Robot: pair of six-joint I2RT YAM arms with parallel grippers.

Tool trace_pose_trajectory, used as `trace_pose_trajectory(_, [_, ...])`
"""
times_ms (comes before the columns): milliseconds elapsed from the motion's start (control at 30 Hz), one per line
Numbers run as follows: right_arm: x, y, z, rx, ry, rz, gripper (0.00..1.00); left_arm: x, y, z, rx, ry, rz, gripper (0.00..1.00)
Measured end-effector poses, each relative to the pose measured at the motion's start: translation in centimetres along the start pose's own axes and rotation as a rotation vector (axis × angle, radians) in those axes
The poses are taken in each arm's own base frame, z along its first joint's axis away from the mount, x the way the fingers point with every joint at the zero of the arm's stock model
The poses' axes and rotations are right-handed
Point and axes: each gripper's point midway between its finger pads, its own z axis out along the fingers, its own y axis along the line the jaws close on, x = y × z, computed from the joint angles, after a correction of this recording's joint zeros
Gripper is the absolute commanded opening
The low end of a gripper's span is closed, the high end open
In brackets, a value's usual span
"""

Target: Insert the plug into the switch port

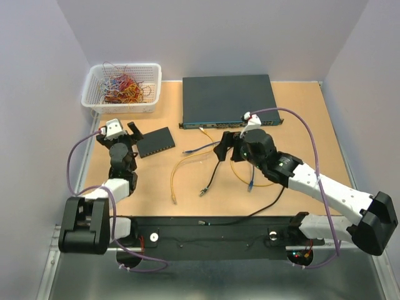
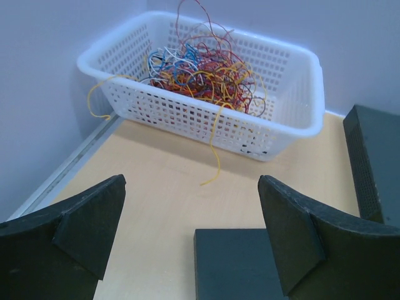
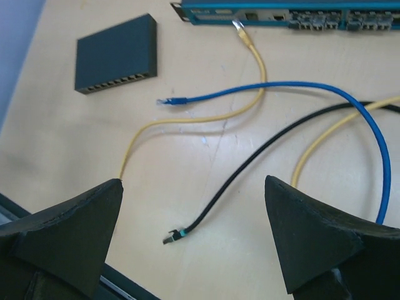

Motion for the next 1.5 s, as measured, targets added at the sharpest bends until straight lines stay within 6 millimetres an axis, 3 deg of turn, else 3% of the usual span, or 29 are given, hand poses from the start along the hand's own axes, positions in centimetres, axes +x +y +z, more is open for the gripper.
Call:
trace_pose_trajectory(167, [3.3, -0.4, 0.2, 0.092, 0.076, -0.059, 1.0, -2.4, 1.5, -2.4, -0.054, -0.064, -0.11, 0.99])
trace_pose_trajectory(300, [4.3, -0.2, 1.0, 0.128, 0.121, -0.098, 1.0, -2.3, 3.2, -4.7, -0.102, -0.114, -0.203, 0.99])
trace_pose_trajectory(433, [3.2, 0.4, 1.3, 0.135, 0.104, -0.119, 1.0, 0.8, 6.6, -6.3, -0.295, -0.088, -0.338, 0.99])
trace_pose_trajectory(500, [2.2, 0.8, 1.5, 0.136, 0.081, -0.124, 1.0, 1.3, 7.5, -6.6, -0.357, -0.086, -0.375, 0.99])
trace_pose_trajectory(700, [0.8, 0.6, 0.5, 0.151, 0.044, -0.131, 1.0, 1.3, 9.7, -7.7, -0.517, -0.142, -0.553, 0.99])
trace_pose_trajectory(900, [-2.1, 0.1, -2.1, 0.165, -0.065, -0.114, 1.0, -0.1, 9.7, -7.6, -0.529, -0.156, -0.564, 0.98])
trace_pose_trajectory(1033, [-3.0, -0.7, -1.8, 0.226, -0.1, -0.133, 1.0, -1.1, 8.3, -6.5, -0.466, -0.126, -0.533, 0.85])
trace_pose_trajectory(1067, [-3.1, -0.7, -1.2, 0.239, -0.097, -0.144, 1.0, -1.2, 7.6, -5.9, -0.442, -0.099, -0.519, 0.77])
trace_pose_trajectory(1167, [-3.3, -0.2, 0.4, 0.259, -0.089, -0.171, 1.0, -1.4, 5.6, -4.6, -0.378, -0.023, -0.488, 0.66])
trace_pose_trajectory(1367, [-2.8, -0.6, 1.3, 0.283, -0.07, -0.196, 1.0, -1.9, -2.7, -2.2, -0.159, 0.132, -0.474, 0.65])
trace_pose_trajectory(1500, [-2.1, -0.8, 1.8, 0.292, -0.052, -0.206, 1.0, -0.8, -8.3, -2.9, -0.041, 0.26, -0.429, 0.64])
